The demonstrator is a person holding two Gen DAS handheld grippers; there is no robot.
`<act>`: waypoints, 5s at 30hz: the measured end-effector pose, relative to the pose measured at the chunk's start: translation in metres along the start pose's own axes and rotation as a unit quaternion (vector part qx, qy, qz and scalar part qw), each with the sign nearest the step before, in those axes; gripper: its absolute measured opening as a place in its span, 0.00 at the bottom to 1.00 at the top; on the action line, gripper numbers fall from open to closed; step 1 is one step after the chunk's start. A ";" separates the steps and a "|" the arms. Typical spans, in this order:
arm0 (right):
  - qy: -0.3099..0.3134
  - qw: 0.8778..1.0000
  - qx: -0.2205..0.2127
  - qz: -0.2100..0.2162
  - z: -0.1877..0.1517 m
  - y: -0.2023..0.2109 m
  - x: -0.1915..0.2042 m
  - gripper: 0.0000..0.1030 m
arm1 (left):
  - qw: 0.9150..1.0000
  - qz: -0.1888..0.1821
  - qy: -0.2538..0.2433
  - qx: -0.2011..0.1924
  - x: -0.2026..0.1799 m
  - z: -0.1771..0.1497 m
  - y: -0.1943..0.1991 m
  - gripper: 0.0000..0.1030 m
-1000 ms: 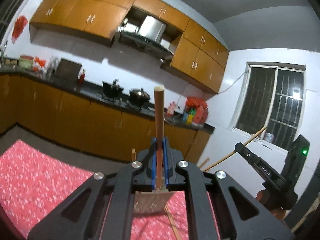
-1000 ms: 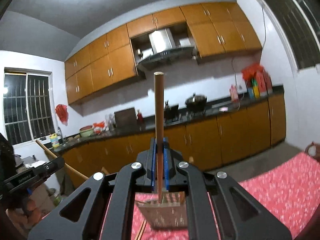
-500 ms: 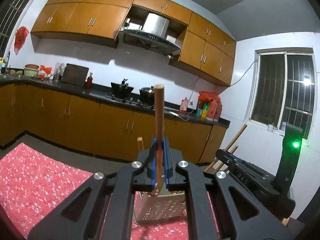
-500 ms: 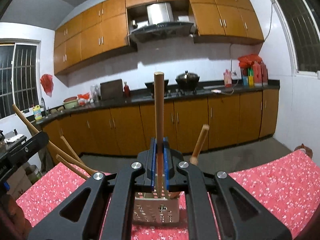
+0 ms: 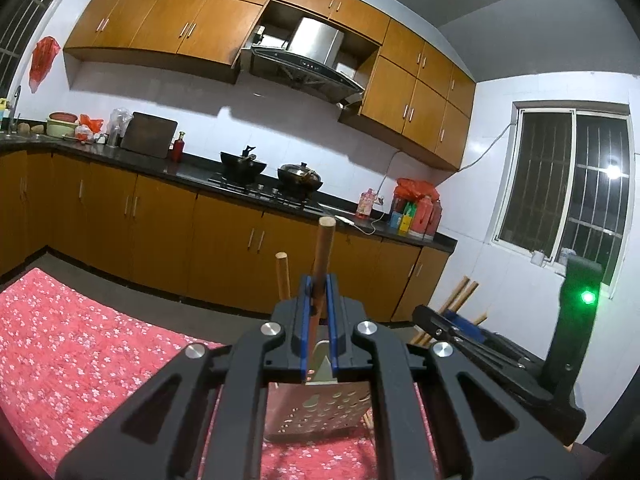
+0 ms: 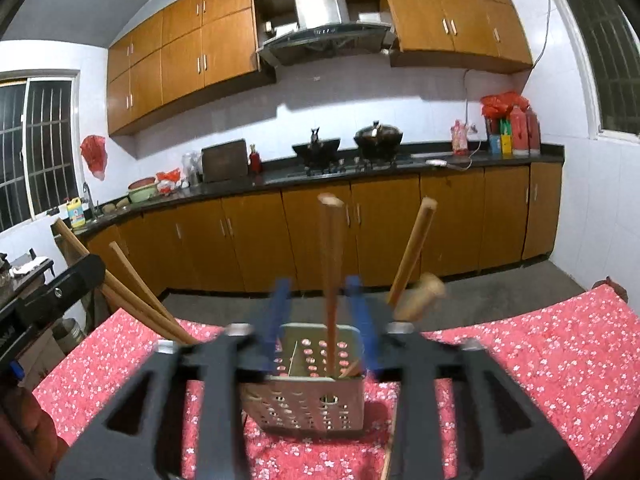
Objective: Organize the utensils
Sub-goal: 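Open the right gripper while the left gripper opens, releasing chopsticks into holder, then grasp a chopstick with the right gripper while the left gripper grasps another, then lift the held chopstick with the right gripper while the left gripper lifts its own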
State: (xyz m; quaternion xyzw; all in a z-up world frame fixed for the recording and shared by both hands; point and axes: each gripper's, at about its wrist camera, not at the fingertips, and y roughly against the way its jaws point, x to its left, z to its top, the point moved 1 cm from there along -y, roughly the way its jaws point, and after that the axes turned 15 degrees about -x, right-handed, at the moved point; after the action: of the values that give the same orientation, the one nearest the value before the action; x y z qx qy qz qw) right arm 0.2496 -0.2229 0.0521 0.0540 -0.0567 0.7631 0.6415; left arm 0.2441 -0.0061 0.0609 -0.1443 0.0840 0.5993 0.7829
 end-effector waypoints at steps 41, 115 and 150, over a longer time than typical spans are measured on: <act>-0.041 0.949 0.300 -0.089 -0.166 0.035 -0.069 0.16 | 0.948 0.067 -0.020 0.312 0.061 -0.151 0.042 0.23; -0.016 0.951 0.282 -0.126 -0.172 0.013 -0.094 0.08 | 0.933 0.133 -0.042 0.332 0.133 -0.149 0.025 0.09; -0.006 0.951 0.284 -0.118 -0.172 0.026 -0.087 0.09 | 0.928 0.142 -0.072 0.337 0.118 -0.153 0.032 0.10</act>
State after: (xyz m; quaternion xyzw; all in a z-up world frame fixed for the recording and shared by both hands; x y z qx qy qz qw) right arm 0.2370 -0.2853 -0.1316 0.2449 0.1654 0.6661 0.6848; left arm 0.2513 0.0598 -0.1237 0.1849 0.2443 0.6494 0.6960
